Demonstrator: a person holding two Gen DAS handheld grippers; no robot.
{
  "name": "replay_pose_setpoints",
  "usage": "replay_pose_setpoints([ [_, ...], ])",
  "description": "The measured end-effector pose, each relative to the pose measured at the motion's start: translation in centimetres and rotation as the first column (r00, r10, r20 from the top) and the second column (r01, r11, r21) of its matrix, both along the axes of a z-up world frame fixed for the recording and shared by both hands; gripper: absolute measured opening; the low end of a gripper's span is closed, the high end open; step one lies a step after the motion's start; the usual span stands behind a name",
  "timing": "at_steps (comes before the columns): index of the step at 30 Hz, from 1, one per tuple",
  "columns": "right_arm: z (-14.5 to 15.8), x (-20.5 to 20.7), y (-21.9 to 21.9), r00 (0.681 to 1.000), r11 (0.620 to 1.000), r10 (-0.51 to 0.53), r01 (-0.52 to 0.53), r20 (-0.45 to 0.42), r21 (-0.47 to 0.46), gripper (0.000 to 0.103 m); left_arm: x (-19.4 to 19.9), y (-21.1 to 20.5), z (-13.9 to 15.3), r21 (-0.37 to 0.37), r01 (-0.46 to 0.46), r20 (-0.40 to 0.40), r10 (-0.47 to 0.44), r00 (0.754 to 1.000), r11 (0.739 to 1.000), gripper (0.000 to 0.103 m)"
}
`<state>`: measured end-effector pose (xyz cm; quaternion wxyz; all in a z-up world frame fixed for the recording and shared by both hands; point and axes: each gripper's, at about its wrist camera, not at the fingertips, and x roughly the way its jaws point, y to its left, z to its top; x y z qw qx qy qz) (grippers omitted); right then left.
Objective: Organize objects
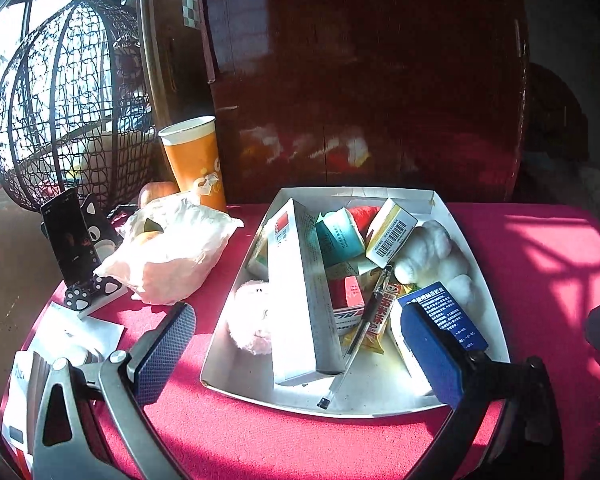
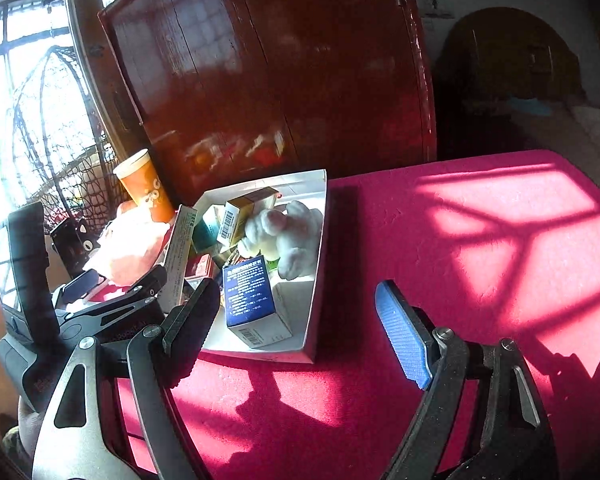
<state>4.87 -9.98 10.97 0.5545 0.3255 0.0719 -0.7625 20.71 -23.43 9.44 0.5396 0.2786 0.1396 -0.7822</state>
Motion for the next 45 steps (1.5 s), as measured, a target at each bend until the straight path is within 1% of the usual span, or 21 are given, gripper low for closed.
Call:
replay_pose_setpoints([
  [3, -0.4, 0.2, 0.2, 1.0, 1.0, -0.003, 0.004, -0.02, 0.011, 0.081, 0.5, 0.7, 0.4, 0.014, -0.006, -0.013, 0.006, 1.0, 1.0, 0.103],
  [6, -0.6, 0.1, 0.8, 1.0, 1.0, -0.014, 0.015, -0.026, 0.017, 0.081, 1.0, 1.7, 0.8, 0.019, -0.066, 0.005, 0.066, 0.998, 0.998, 0.103],
  [9, -0.6, -0.1, 1.5, 0.999, 0.999, -0.029, 0.03, -0.033, 0.014, 0.081, 1.5, 3.0, 1.6, -0.005, -0.057, -0.012, 0.057, 0.998, 0.998, 0.103],
  [11, -0.6, -0.3, 2.0, 0.999, 0.999, -0.04, 0.04, -0.036, 0.008, 0.081, 2.0, 3.9, 2.3, -0.031, -0.088, -0.01, 0.088, 0.996, 0.996, 0.103],
  [13, -0.5, -0.4, 2.6, 0.998, 0.999, -0.052, 0.052, -0.039, -0.001, 0.081, 2.5, 4.9, 3.3, -0.075, -0.134, -0.013, 0.134, 0.991, 0.988, 0.103],
  [14, -0.4, -0.5, 3.0, 0.997, 0.998, -0.059, 0.059, -0.041, -0.008, 0.081, 2.8, 5.4, 3.8, -0.094, -0.133, -0.028, 0.131, 0.991, 0.987, 0.103],
  [16, -0.2, -0.5, 3.7, 0.996, 0.997, -0.074, 0.073, -0.05, -0.021, 0.081, 3.2, 6.4, 5.0, -0.116, -0.098, -0.068, 0.091, 0.994, 0.988, 0.103],
  [18, 0.2, -0.5, 4.5, 0.994, 0.996, -0.086, 0.084, -0.06, -0.036, 0.081, 3.6, 7.6, 6.2, -0.149, -0.086, -0.094, 0.072, 0.993, 0.985, 0.103],
  [21, 1.2, -0.5, 6.0, 0.99, 0.991, -0.113, 0.106, -0.08, -0.084, 0.081, 3.8, 9.3, 7.9, -0.198, -0.069, -0.104, 0.049, 0.993, 0.978, 0.103],
  [23, 2.0, -0.3, 7.0, 0.986, 0.985, -0.135, 0.123, -0.1, -0.118, 0.081, 3.8, 10.2, 8.6, -0.211, -0.063, -0.098, 0.043, 0.994, 0.975, 0.103],
  [25, 3.0, 0.0, 8.2, 0.98, 0.978, -0.156, 0.136, -0.122, -0.158, 0.081, 4.0, 10.8, 9.0, -0.205, -0.04, -0.103, 0.019, 0.994, 0.978, 0.103],
  [28, 4.5, 1.0, 10.0, 0.968, 0.965, -0.187, 0.148, -0.17, -0.216, 0.081, 4.5, 11.5, 9.3, -0.165, -0.01, -0.141, -0.014, 0.99, 0.986, 0.103],
  [30, 5.4, 1.9, 11.2, 0.956, 0.955, -0.206, 0.151, -0.208, -0.254, 0.081, 4.8, 11.9, 9.4, -0.157, -0.014, -0.153, -0.01, 0.988, 0.988, 0.103],
  [32, 5.9, 2.7, 12.3, 0.943, 0.948, -0.232, 0.165, -0.238, -0.271, 0.081, 5.0, 12.1, 9.3, -0.155, -0.018, -0.155, -0.007, 0.988, 0.988, 0.103],
  [35, 6.2, 3.3, 13.5, 0.939, 0.946, -0.238, 0.165, -0.248, -0.28, 0.081, 5.3, 12.8, 9.1, -0.151, -0.022, -0.152, -0.001, 0.988, 0.988, 0.103],
  [38, 5.8, 3.5, 14.1, 0.936, 0.945, -0.249, 0.178, -0.249, -0.275, 0.081, 5.2, 13.0, 8.4, -0.141, -0.025, -0.128, 0.007, 0.992, 0.99, 0.103],
  [42, 5.2, 3.1, 14.1, 0.942, 0.949, -0.254, 0.199, -0.219, -0.245, 0.081, 5.1, 12.7, 7.6, -0.098, -0.02, -0.109, 0.009, 0.994, 0.995, 0.103],
  [45, 4.9, 2.9, 14.2, 0.942, 0.948, -0.262, 0.212, -0.208, -0.237, 0.081, 5.1, 12.8, 7.3, -0.094, -0.022, -0.1, 0.012, 0.995, 0.995, 0.103],
])
